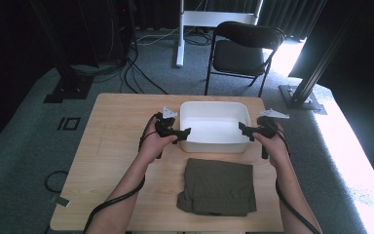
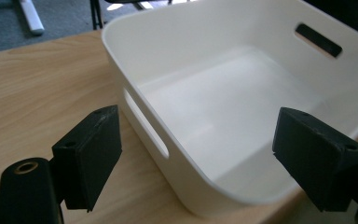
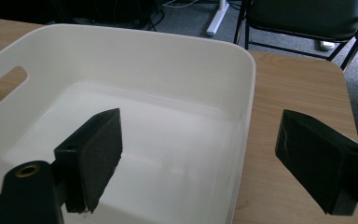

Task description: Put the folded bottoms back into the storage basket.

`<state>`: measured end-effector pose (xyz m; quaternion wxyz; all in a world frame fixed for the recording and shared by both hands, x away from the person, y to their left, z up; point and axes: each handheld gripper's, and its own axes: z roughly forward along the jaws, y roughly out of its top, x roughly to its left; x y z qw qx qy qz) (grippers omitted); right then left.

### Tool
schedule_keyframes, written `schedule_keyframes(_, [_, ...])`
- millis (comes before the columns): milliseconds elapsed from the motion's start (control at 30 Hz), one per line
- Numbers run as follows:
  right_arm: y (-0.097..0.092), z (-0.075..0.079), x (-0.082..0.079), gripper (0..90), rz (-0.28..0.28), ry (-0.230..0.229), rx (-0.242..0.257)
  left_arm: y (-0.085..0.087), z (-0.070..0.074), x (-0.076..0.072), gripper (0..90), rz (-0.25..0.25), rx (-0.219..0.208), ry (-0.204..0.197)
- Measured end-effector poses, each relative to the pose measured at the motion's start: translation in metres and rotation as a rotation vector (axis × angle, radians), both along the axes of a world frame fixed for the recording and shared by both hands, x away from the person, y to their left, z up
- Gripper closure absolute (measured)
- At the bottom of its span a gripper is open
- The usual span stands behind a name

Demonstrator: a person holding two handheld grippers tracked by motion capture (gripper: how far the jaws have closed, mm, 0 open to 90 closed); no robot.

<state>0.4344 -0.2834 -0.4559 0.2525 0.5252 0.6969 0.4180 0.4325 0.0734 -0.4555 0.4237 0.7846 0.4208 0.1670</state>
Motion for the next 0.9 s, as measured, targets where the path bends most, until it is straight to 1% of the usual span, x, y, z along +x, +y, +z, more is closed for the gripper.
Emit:
schedule_keyframes(33, [0.0, 0.001, -0.001, 14.6, 0.0, 0.0, 0.002, 0.0, 0.0, 0.0, 17.2, 0.0, 0.0, 0.0])
schedule_keyframes(67, [0.001, 0.003, -0.004, 14.6, 0.006, -0.007, -0.005, 0.0, 0.002, -0.006, 17.1, -0.008, 0.001, 0.007])
schedule_keyframes(100, [0.001, 0.003, -0.006, 14.6, 0.008, -0.008, -0.004, 0.001, 0.003, -0.007, 16.6, -0.01, 0.005, 0.002])
schedule_keyframes(167, [0.002, 0.004, -0.008, 14.6, 0.014, -0.009, -0.006, 0.002, 0.005, -0.01, 15.7, -0.004, -0.012, 0.003])
schedule_keyframes(233, [0.003, 0.005, -0.01, 14.6, 0.016, -0.01, -0.008, 0.002, 0.005, -0.01, 15.7, -0.004, -0.012, 0.003])
schedule_keyframes(267, [0.004, 0.006, -0.014, 14.6, 0.016, -0.016, -0.006, 0.005, 0.006, -0.016, 15.7, -0.006, -0.026, 0.003])
schedule_keyframes(533, [0.005, 0.007, -0.032, 14.6, 0.036, -0.037, 0.001, 0.01, 0.005, -0.036, 15.7, -0.019, -0.06, -0.006])
schedule_keyframes(600, [0.005, 0.007, -0.038, 14.6, 0.042, -0.042, 0.001, 0.011, 0.004, -0.041, 15.7, -0.029, -0.062, 0.001])
schedule_keyframes(667, [0.005, 0.005, -0.044, 14.5, 0.052, -0.045, 0.006, 0.011, 0.003, -0.046, 15.7, -0.036, -0.061, 0.0])
schedule_keyframes(700, [0.005, 0.005, -0.048, 13.5, 0.051, -0.047, 0.005, 0.011, 0.003, -0.048, 15.7, -0.033, -0.067, -0.001])
schedule_keyframes(767, [0.003, 0.004, -0.054, 13.5, 0.047, -0.05, 0.015, 0.011, 0.002, -0.052, 15.7, -0.036, -0.064, -0.002])
schedule_keyframes(800, [0.003, 0.004, -0.054, 13.5, 0.047, -0.05, 0.015, 0.011, 0.002, -0.052, 14.9, -0.036, -0.064, -0.002])
schedule_keyframes(833, [0.003, 0.003, -0.057, 13.5, 0.048, -0.052, 0.014, 0.011, 0.002, -0.052, 14.9, -0.036, -0.064, -0.002])
schedule_keyframes(867, [0.004, 0.002, -0.064, 13.5, 0.048, -0.053, 0.006, 0.01, 0.001, -0.056, 10.7, -0.038, -0.06, -0.006])
schedule_keyframes(900, [0.004, 0.001, -0.067, 13.5, 0.05, -0.056, 0.005, 0.009, 0.0, -0.061, 10.7, -0.047, -0.063, -0.001])
